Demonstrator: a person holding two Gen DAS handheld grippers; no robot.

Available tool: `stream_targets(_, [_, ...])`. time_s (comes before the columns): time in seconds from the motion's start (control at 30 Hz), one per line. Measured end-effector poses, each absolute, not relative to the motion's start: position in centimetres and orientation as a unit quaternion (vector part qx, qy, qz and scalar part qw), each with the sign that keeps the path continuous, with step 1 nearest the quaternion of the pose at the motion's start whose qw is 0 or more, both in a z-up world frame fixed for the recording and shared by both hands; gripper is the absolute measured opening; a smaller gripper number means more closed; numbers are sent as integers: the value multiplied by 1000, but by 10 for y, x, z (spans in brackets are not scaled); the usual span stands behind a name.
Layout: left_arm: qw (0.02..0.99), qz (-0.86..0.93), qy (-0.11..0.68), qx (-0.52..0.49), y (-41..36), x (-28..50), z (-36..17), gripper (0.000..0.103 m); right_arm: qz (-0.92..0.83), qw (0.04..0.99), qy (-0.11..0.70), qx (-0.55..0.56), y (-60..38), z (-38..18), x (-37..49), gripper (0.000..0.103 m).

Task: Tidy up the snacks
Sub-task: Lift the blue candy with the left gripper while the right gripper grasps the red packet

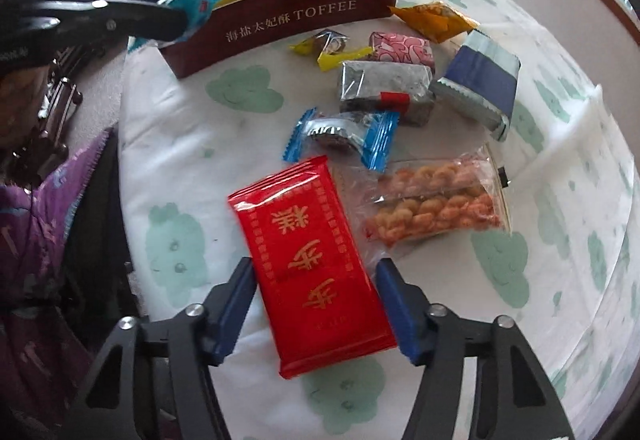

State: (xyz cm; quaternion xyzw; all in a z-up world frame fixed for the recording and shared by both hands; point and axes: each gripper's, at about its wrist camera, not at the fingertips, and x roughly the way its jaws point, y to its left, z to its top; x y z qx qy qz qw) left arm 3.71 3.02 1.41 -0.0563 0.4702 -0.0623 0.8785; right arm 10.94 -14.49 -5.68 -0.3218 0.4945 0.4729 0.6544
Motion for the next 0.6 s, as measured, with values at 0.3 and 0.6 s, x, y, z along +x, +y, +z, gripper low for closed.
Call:
stream_targets(0.3, [885,-61,458,-55,35,34,21,24,452,665,490,-337,-128,-61,110,61])
stream_targets(0.6, [894,-46,444,-47,50,36,30,24,449,727,450,-260,-159,-45,68,46])
